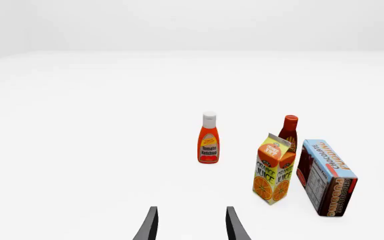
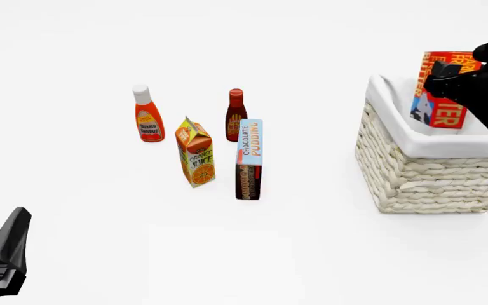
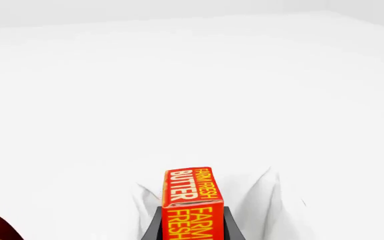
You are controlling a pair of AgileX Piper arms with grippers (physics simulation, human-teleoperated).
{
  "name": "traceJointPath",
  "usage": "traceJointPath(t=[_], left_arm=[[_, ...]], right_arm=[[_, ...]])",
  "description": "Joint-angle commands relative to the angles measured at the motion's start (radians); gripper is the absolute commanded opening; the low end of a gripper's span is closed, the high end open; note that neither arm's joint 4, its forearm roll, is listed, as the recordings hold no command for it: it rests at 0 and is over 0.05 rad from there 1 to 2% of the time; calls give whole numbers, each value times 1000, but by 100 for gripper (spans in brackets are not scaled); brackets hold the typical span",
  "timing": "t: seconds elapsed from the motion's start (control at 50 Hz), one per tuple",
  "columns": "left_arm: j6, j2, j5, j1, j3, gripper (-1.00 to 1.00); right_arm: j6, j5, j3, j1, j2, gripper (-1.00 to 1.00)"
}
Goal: Pick the butter and place it in the basket.
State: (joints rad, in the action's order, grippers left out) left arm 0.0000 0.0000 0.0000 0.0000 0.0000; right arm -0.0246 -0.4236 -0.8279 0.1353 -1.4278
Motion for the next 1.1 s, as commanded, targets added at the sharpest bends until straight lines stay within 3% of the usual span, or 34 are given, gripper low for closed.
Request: traceJointPath(t=[0.02,1.1], left_arm=[[0,0,0,0,0,100],[0,0,0,0,0,100]], right_arm=[[-20,-11,-15,3,1,-100],[-31,-9,-27,2,0,-100]])
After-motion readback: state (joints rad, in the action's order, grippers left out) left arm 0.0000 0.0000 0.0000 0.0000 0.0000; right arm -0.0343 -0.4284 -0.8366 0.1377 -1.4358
